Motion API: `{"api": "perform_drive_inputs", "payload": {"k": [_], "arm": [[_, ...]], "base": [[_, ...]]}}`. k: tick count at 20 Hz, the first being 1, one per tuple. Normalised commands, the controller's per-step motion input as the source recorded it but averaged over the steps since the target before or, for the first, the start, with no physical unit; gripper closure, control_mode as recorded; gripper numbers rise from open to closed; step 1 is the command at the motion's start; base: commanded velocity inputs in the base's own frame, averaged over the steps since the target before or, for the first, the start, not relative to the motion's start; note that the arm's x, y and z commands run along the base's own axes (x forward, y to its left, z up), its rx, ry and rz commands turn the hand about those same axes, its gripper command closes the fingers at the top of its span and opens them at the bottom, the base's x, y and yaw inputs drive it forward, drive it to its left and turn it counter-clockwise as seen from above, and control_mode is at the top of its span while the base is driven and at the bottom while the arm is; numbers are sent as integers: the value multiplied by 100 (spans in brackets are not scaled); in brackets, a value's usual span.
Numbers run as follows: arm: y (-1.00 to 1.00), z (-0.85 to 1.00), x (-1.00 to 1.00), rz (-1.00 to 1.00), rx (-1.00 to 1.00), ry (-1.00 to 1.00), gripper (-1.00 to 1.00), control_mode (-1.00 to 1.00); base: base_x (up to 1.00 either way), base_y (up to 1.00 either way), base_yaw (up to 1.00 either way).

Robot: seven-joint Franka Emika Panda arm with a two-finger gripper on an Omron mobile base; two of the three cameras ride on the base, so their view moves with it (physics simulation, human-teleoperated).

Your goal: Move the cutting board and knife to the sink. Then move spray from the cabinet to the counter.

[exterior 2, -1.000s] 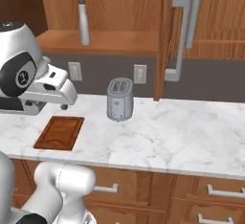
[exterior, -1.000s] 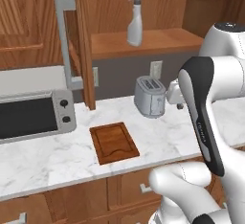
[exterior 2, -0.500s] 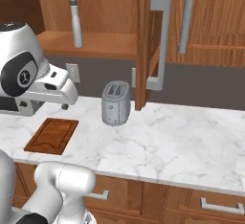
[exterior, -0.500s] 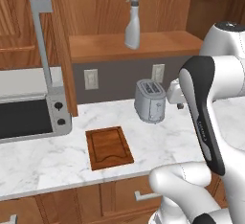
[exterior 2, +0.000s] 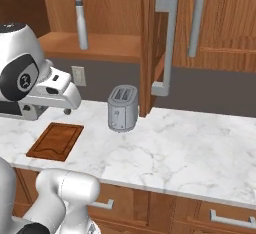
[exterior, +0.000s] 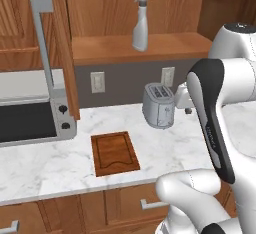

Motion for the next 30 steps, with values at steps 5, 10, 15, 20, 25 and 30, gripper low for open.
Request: {"api": "perform_drive_inputs", "payload": {"k": [5,10,15,20,25,30], "arm": [[0,0,0,0,0,0,-100,100],[0,0,0,0,0,0,-100,100],[0,0,0,0,0,0,-100,100],[0,0,0,0,0,0,-100,100],[0,0,0,0,0,0,-100,100],[0,0,0,0,0,0,-100,100]], "base": [[25,-52,0],[-16,-37,-7],[-45,-1,-5],[0,-17,0],[20,-34,0],[30,-46,0]]}}
